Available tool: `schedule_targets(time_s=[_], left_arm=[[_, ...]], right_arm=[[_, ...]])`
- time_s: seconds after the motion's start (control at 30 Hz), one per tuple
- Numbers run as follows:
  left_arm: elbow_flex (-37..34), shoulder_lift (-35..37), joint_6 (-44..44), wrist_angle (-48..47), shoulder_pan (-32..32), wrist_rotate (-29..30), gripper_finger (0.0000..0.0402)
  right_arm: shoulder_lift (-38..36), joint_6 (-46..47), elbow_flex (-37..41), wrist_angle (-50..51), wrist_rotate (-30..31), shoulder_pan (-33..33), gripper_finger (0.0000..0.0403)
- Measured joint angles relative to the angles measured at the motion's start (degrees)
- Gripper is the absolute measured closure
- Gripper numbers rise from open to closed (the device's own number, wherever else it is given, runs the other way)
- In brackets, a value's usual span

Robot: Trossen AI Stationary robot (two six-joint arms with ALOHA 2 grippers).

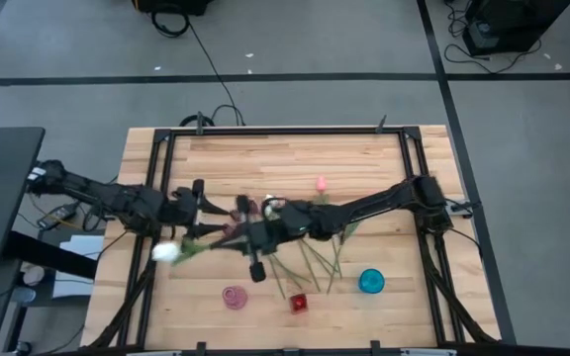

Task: Sort flowers into vase by color
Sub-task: Put the right white flower into the pink vase

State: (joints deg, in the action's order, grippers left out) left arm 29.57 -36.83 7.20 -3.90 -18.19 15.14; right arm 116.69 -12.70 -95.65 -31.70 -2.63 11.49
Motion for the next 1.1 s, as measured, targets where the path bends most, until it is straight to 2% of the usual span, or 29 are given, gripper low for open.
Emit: schedule_targets(time_s=[0.17,0.33,0.67,0.87,1.1], left_arm=[[2.09,-1.19,-4.46,1.55,-3.33,7.54,0.022],[2.11,-3.59,-6.71,7.66,-3.42,8.63,0.022],[2.04,-13.45,-7.66,21.85,-3.2,9.49,0.022],[2.04,-15.03,-6.56,23.87,-3.2,13.7,0.022],[2.04,-17.2,-6.79,27.42,-3.18,13.81,0.022]], right_arm=[[-6.07,-1.43,14.51,-13.71,5.62,-0.11,0.0398],[-7.43,-1.08,22.98,-26.56,8.08,-1.06,0.0398],[-7.09,0.12,24.32,-26.51,9.02,-2.36,0.0398],[-7.09,0.12,24.32,-26.31,9.02,-2.36,0.0398],[-7.09,0.58,24.32,-25.66,9.05,-2.69,0.0398]])
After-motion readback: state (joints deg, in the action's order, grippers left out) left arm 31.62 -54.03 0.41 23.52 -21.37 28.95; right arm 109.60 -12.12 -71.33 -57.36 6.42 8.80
